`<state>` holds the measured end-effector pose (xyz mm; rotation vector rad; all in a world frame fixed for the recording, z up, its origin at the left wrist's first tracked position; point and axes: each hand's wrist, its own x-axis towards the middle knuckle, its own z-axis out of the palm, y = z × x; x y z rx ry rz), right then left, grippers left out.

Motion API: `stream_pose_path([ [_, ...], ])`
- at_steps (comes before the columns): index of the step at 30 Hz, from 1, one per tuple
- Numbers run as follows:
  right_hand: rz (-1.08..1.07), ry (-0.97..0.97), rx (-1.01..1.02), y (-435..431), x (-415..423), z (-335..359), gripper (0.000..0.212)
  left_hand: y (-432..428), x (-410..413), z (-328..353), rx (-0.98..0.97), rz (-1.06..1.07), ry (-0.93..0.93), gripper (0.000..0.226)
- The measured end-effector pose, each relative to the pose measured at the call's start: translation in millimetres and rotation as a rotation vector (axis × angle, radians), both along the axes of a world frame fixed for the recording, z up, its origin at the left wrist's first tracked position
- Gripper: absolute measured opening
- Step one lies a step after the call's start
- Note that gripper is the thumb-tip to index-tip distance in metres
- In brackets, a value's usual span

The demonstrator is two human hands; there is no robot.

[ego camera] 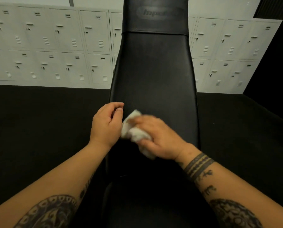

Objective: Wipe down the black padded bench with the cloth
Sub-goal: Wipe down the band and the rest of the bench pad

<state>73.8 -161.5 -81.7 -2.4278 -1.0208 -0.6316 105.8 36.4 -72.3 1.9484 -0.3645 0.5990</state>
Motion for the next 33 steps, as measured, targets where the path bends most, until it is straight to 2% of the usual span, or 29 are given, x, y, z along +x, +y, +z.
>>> stream_pose_path([
  [2,-0.101,-0.071,0.125,-16,2,5,0.044,-11,1,10,-0.167,-0.089,0.188,0.032],
  [5,-0.190,-0.045,0.090,-17,6,4,0.047,-32,1,26,-0.507,-0.509,0.523,0.056],
  [6,-0.199,-0.027,0.080,-15,7,4,0.052,-38,1,32,-0.547,-0.557,0.542,0.049],
  [8,-0.146,0.058,0.151,-16,9,7,0.062,-49,2,39,-0.527,-0.476,0.492,0.020],
  [9,-0.081,0.111,0.229,-19,11,8,0.063,-53,5,40,-0.511,-0.451,0.471,0.012],
  [11,0.024,0.193,0.457,-18,15,12,0.052,-58,12,42,-0.497,-0.480,0.451,0.012],
  [14,0.074,0.446,1.082,-11,24,29,0.037,-61,22,50,-0.471,-0.475,0.405,0.015],
  [15,0.043,0.500,1.157,-13,31,35,0.039,-62,25,53,-0.443,-0.467,0.395,0.016],
  [18,-0.057,0.529,0.950,-21,39,62,0.053,-65,32,74,-0.360,-0.483,0.410,0.018],
  [20,-0.117,0.553,0.896,-23,38,85,0.041,-67,32,96,-0.358,-0.488,0.420,0.016],
  [23,-0.192,0.575,0.982,-22,32,123,0.028,-70,27,134,-0.356,-0.483,0.400,0.016],
  [26,-0.259,0.570,1.069,-14,24,173,0.017,-67,23,185,-0.447,-0.472,0.423,0.031],
  [29,-0.327,0.459,1.201,-6,22,237,0.012,-63,22,249,-0.674,-0.466,0.584,0.038],
  [31,-0.332,0.443,1.242,-5,22,289,0.010,-62,22,297,-0.700,-0.525,0.697,0.033],
  [33,-0.339,0.449,1.190,-6,22,341,0.006,-64,23,344,-0.664,-0.538,0.727,0.030],
])
